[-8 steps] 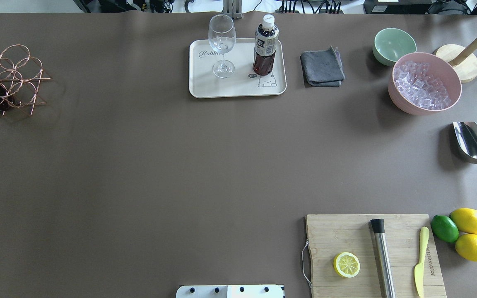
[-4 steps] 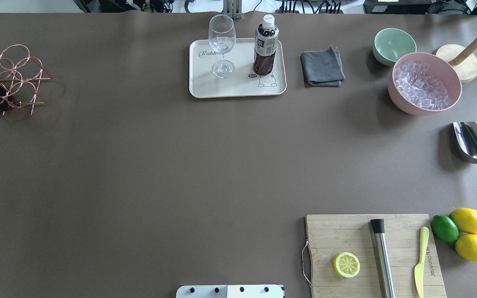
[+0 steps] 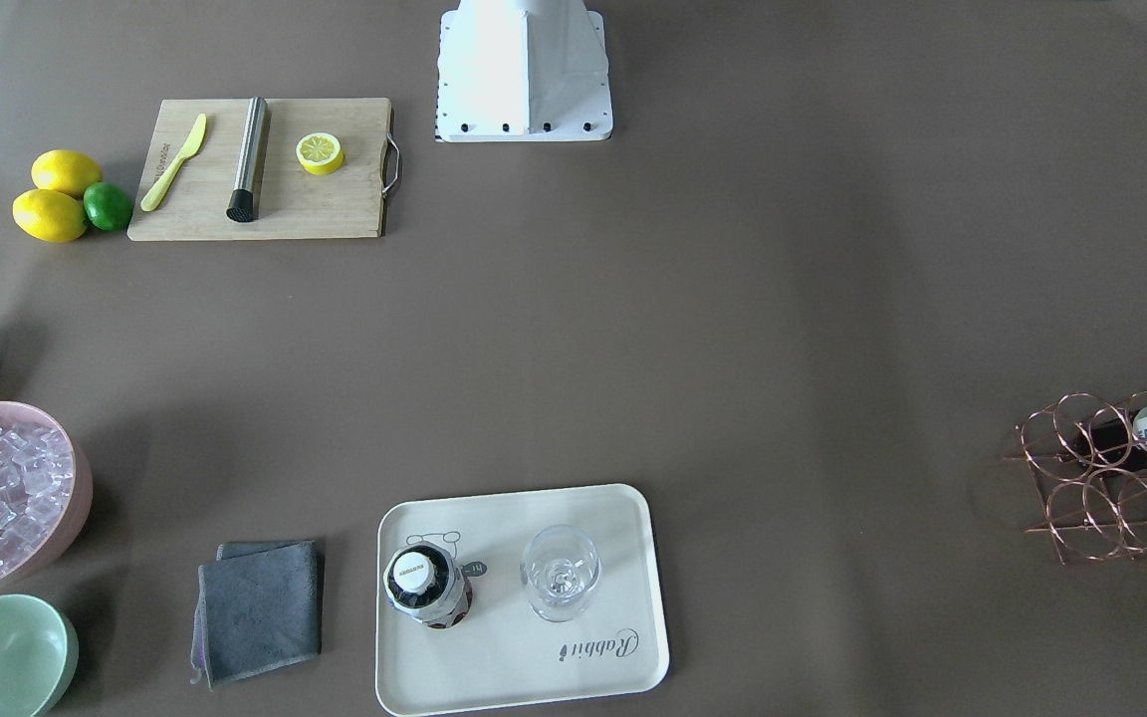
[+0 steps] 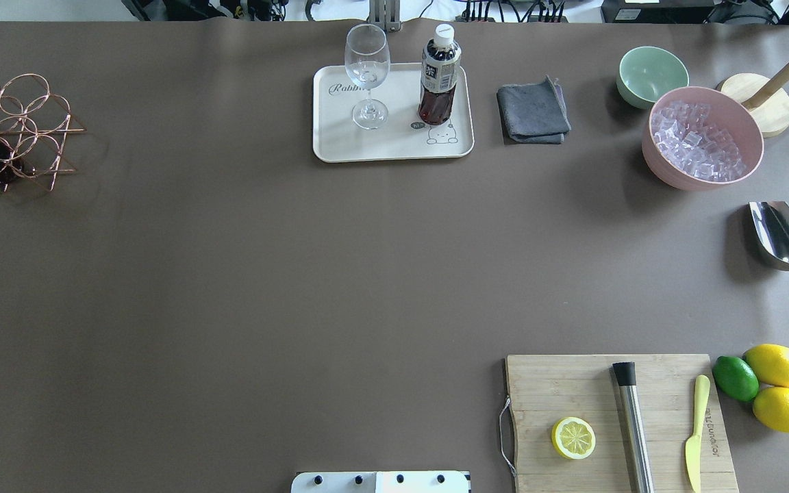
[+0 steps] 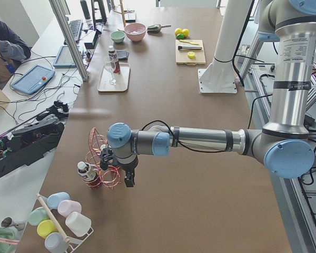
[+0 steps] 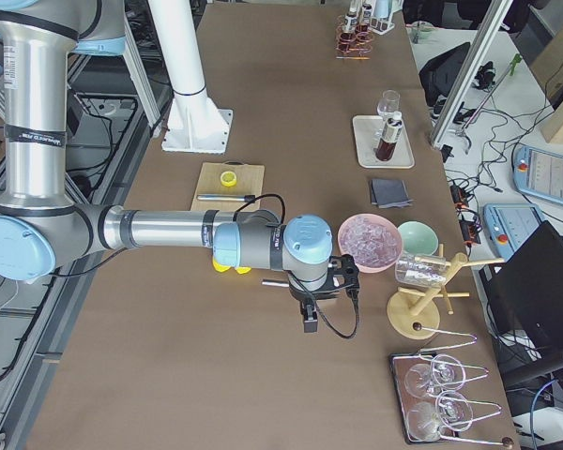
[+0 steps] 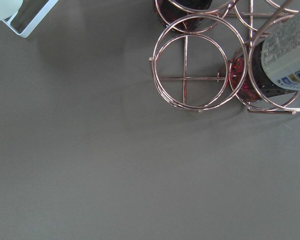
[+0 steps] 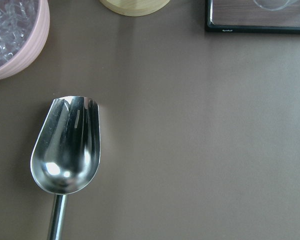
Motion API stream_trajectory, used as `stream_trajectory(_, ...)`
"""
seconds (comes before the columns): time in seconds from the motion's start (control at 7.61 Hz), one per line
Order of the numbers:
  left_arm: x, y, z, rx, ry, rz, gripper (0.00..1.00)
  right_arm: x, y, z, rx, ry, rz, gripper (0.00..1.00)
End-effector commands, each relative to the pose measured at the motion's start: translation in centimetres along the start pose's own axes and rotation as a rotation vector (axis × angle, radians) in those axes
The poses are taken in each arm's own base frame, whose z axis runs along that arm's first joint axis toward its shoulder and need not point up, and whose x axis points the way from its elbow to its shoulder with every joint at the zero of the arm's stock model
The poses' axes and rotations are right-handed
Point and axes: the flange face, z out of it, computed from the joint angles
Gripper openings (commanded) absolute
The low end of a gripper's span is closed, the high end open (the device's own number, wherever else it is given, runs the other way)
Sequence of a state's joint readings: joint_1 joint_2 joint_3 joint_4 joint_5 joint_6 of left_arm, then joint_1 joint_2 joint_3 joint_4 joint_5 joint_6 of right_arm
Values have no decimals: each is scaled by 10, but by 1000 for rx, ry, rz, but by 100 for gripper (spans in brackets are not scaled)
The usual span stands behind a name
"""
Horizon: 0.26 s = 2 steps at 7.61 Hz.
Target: Take tea from basket to plate
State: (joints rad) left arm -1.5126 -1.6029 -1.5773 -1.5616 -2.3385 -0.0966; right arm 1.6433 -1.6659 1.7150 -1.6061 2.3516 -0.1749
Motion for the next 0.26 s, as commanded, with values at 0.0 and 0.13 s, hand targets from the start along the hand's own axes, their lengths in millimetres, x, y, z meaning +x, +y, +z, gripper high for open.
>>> stream_trajectory(0.0, 3, 0, -3, 6, 1, 6, 98, 1, 0, -1, 2, 0, 2, 100)
stream_trajectory(0.13, 3, 0, -3, 6, 1, 6, 98, 1, 0, -1, 2, 0, 2, 100)
